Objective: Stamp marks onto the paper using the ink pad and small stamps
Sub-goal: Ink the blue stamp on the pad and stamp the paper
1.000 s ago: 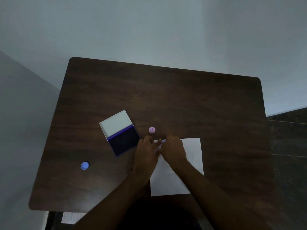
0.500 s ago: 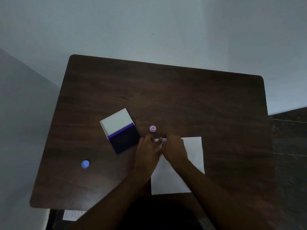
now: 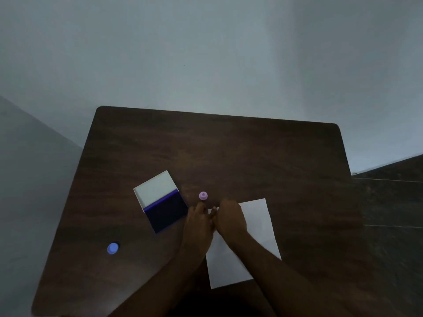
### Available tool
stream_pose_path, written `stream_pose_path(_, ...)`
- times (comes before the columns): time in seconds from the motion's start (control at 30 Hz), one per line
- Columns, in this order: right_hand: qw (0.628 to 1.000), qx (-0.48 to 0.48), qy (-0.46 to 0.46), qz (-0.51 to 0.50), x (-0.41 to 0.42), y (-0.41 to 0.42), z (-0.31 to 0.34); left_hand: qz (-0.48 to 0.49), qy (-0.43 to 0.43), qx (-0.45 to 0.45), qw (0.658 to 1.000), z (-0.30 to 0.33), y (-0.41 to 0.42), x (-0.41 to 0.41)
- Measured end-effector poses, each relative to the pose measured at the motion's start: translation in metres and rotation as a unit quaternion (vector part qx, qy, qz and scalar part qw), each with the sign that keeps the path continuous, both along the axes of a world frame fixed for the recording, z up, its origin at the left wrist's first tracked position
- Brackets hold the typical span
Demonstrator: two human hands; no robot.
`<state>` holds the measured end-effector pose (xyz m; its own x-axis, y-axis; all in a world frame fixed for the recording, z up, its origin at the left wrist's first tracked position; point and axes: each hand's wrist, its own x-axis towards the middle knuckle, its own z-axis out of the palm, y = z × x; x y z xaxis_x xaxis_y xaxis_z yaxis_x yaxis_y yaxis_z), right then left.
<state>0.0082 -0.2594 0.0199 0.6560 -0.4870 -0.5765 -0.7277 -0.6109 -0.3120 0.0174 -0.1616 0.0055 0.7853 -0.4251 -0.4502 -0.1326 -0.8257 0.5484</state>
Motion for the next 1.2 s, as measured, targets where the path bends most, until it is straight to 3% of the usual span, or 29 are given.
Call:
stream_pose_path(0.07, 1.0, 0.003, -0.01, -0.006, -0.002, 0.001, 0.0, -0.005, 0.056, 0.004, 0.998, 0.0, 0.002, -0.003)
stream_pose_path(0.23, 1.0, 0.009, -0.019, -0.016, -0.001, 0.0, 0.002, 0.026, 0.043, 0.0, 0.999, 0.003, 0.0, -0.003)
stream_pose_path(0.4, 1.0, 0.009, -0.015, -0.01, -0.003, -0.003, -0.002, 0.049, 0.094, -0.002, 0.994, -0.016, -0.001, 0.004)
stream_pose_path(0.5, 1.0, 0.005, -0.019, -0.009, -0.002, -0.003, -0.005, 0.039, 0.096, -0.054, 0.993, -0.002, -0.004, 0.006)
stream_pose_path(0.57, 1.0, 0.008, -0.016, -0.013, -0.002, -0.003, -0.008, 0.003, 0.13, -0.028, 0.991, 0.0, -0.004, 0.006)
stream_pose_path(0.7, 1.0, 0.007, -0.014, -0.024, -0.002, -0.002, -0.011, 0.018, 0.149, -0.001, 0.989, -0.024, 0.0, 0.005)
stream_pose_path(0.87, 0.999, 0.018, -0.007, -0.029, -0.001, -0.003, -0.01, 0.0, 0.132, 0.01, 0.991, -0.013, 0.002, 0.007)
stream_pose_path(0.93, 0.998, 0.037, -0.015, -0.04, -0.008, -0.005, -0.011, 0.036, 0.117, -0.031, 0.992, -0.008, 0.0, 0.012)
stream_pose_path(1.03, 0.983, 0.063, -0.077, -0.151, -0.027, -0.01, -0.004, -0.018, 0.213, 0.051, 0.976, -0.011, -0.005, 0.019)
stream_pose_path(1.13, 0.945, 0.09, -0.147, -0.278, -0.048, -0.014, 0.003, -0.027, 0.155, 0.054, 0.986, -0.016, -0.001, 0.015)
stream_pose_path(1.2, 0.896, 0.163, -0.19, -0.367, -0.052, -0.015, 0.007, -0.002, 0.101, 0.035, 0.994, -0.015, 0.003, 0.01)
